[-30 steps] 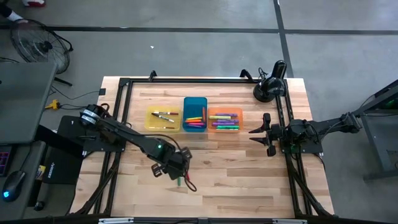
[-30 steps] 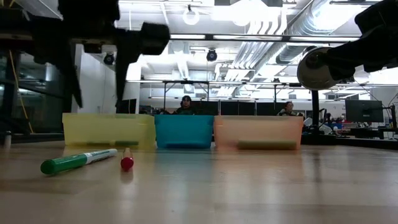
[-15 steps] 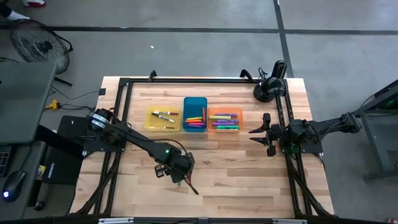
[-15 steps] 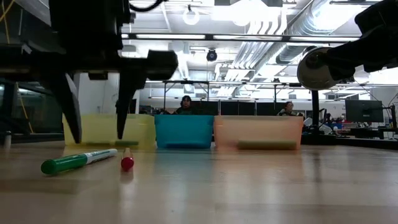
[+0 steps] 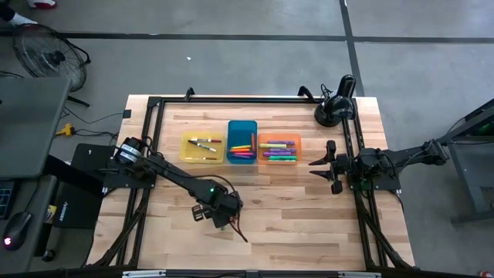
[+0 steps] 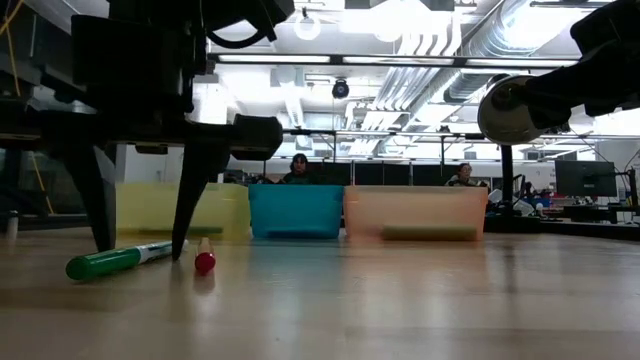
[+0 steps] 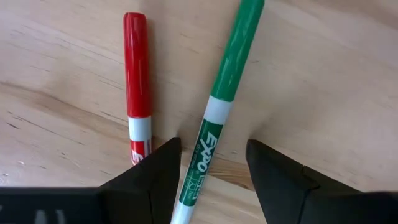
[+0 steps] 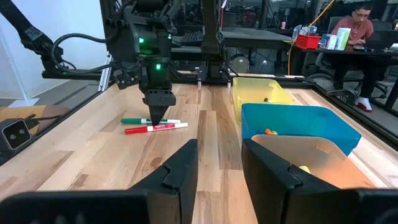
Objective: Pick & Place Markers
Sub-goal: Put the green dry erase marker into the yellow bin
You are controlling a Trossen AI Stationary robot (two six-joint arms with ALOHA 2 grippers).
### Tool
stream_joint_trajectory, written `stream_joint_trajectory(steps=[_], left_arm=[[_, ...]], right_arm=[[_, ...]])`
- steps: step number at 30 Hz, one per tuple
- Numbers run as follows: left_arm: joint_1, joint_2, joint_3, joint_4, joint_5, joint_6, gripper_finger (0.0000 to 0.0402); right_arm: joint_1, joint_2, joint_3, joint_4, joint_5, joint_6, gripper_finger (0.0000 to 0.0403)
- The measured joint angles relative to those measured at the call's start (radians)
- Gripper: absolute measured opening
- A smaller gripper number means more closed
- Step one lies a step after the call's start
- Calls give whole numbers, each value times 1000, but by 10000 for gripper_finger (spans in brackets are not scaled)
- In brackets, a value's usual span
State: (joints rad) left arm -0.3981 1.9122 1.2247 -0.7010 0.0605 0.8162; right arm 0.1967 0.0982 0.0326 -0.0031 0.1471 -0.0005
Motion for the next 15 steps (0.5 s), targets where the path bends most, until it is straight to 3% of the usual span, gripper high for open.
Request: stream_joint_trajectory(steps=[10,15], left_arm=[[0,3,-1,2,6,-8,176],[0,3,-3,-2,12,-9,130]], right_arm=[[0,0,0,0,0,0,113],[0,0,0,0,0,0,113]])
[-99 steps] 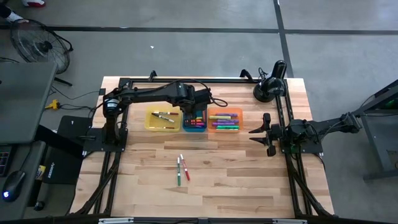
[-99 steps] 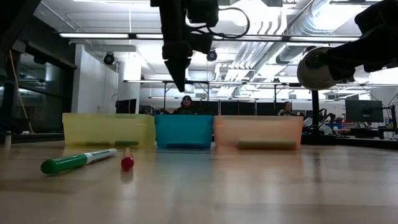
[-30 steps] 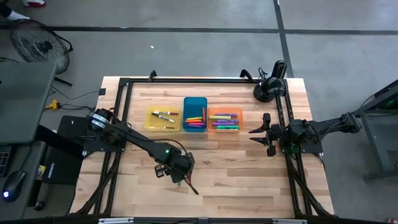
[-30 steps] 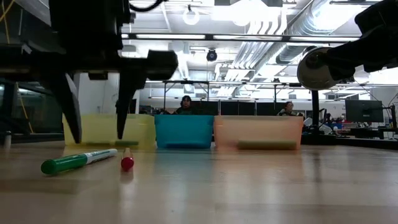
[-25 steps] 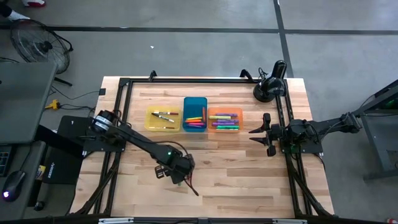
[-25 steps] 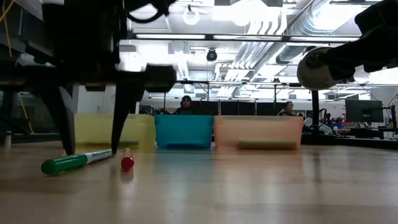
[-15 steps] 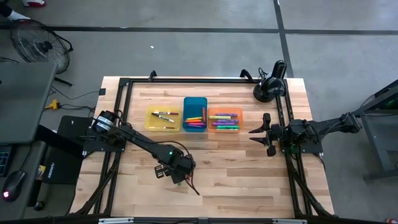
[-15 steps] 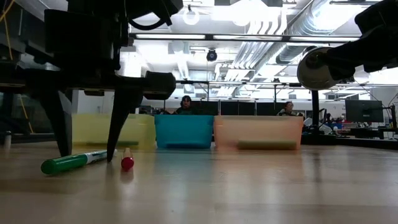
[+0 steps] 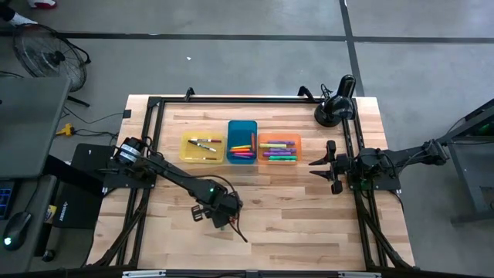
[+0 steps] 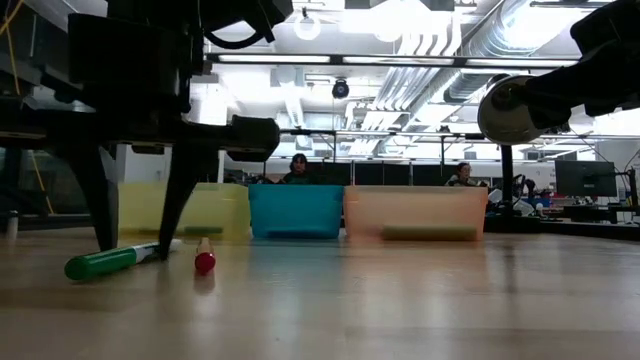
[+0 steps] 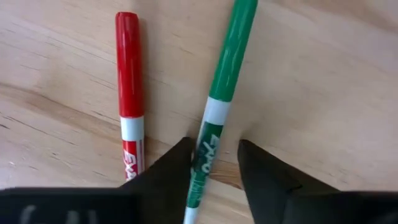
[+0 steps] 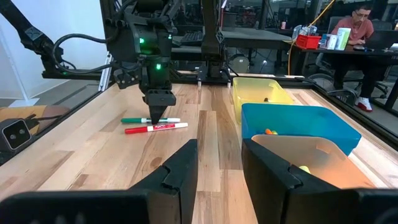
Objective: Pick & Place Markers
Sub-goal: Put the green dry erase marker into the yellow bin
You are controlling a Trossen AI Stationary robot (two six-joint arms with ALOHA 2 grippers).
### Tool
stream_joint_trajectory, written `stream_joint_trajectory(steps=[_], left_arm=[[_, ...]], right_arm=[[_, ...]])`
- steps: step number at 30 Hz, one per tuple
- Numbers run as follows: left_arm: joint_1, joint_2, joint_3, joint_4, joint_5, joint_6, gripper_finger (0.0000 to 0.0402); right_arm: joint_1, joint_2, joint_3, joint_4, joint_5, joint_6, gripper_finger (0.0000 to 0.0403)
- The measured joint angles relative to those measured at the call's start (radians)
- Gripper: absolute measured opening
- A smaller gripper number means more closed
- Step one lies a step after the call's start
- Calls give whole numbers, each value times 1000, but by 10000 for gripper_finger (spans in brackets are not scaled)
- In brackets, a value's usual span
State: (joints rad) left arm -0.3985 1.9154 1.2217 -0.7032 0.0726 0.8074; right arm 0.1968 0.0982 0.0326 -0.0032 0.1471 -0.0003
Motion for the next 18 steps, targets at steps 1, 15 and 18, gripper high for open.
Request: stream_joint_trajectory(steps=[1,15,18], left_arm=[[0,1,0,-2,1,0,118],[0,1,0,-3,52,-345,18],[0,2,1,-23,56,-434,18]], right_arm=[[0,0,0,0,0,0,113],[0,0,0,0,0,0,113],[0,0,0,0,0,0,113]])
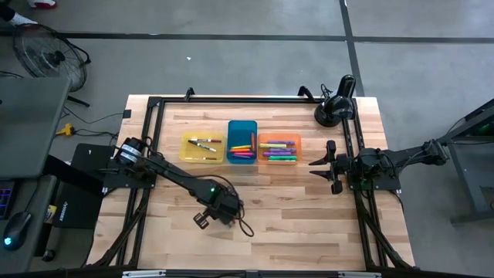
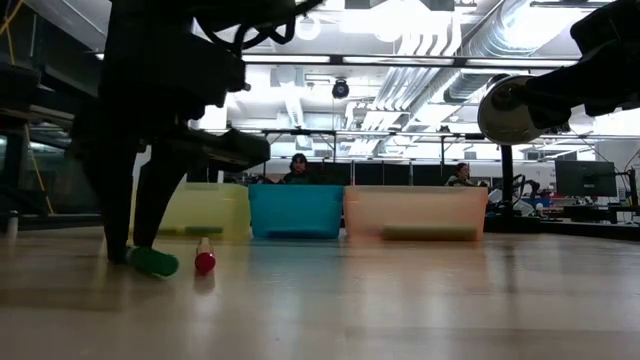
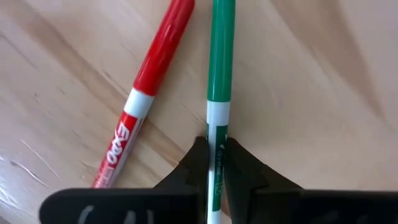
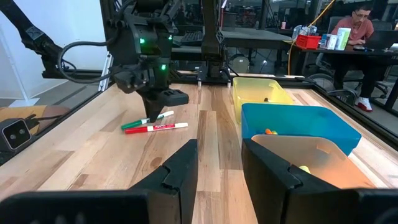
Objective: Pick & Place Markers
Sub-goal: Put the green dry erase marker into the yellow bin
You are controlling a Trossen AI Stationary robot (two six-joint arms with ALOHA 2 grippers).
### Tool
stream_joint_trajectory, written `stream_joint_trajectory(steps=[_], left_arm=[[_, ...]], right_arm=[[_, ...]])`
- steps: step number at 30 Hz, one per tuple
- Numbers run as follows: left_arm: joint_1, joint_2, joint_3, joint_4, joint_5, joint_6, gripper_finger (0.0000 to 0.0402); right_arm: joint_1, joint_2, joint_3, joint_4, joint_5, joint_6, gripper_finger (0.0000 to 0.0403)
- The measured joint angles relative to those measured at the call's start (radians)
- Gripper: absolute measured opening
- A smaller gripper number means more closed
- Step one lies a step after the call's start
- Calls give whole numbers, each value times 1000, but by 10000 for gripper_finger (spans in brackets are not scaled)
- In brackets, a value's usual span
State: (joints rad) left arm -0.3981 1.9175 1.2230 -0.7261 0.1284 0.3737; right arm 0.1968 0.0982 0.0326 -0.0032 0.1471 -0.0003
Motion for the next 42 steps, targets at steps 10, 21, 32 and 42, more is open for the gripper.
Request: stream_joint_trajectory(steps=[10,21,32,42], left_arm=[[-1,-14,-3,-64,77,-244,18],[-9,-144,-5,-246,-155,-466,18],[1,-364,-4,-439,-535,-611,18],[71,-428,-2,-536,-755,-671,18]], right_arm=[[0,0,0,0,0,0,113],[0,1,0,1,0,0,113],[0,0,0,-1,0,0,113],[0,12,0,1,0,0,113]])
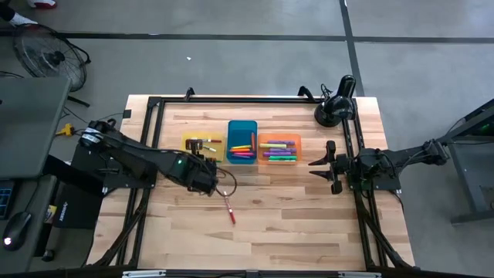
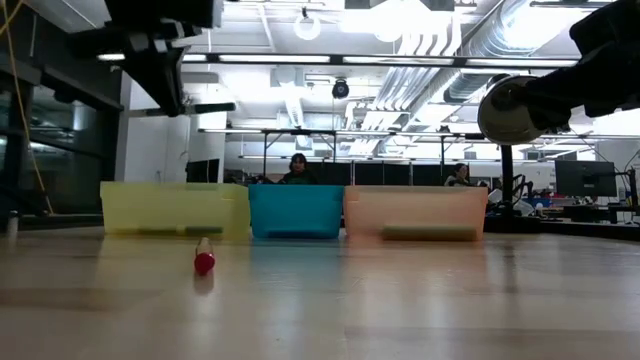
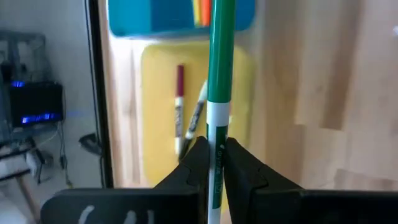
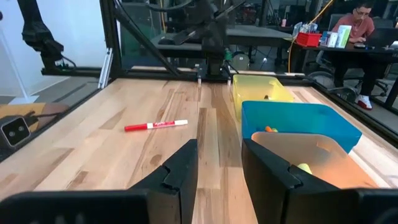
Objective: Pick & Place Markers
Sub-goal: Put the green dry erase marker into the yellow bin
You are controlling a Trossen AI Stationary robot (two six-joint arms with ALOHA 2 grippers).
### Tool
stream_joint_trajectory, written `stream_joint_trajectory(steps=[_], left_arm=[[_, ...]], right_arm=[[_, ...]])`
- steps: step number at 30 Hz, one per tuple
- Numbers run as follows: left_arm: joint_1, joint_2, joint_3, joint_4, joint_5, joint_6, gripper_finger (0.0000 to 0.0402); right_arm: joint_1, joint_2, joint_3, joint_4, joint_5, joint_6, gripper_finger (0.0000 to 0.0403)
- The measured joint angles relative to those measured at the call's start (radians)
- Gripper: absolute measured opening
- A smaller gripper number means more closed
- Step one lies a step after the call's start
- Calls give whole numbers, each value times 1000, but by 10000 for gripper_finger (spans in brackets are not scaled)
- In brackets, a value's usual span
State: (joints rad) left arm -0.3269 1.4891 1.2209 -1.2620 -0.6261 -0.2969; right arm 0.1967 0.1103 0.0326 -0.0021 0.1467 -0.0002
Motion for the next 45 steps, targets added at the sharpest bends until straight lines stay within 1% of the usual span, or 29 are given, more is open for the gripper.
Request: stream_joint_trajectory(steps=[13,15,19,25,31,40,45], left_arm=[[215,0,0,-16,-24,69,18],[240,0,-10,3,-24,100,18],[293,1,-64,89,-16,189,18],[400,1,-165,179,48,285,18],[509,1,-217,269,112,382,18],[633,1,-229,374,274,523,18],[676,1,-229,386,307,567,18]], right_arm=[[0,2,0,-1,0,0,113],[0,2,0,-1,0,0,113],[0,2,0,-1,0,0,113],[0,2,0,-1,0,0,113],[0,2,0,-1,0,0,113],[0,2,0,-1,0,0,113],[0,2,0,-1,0,0,113]])
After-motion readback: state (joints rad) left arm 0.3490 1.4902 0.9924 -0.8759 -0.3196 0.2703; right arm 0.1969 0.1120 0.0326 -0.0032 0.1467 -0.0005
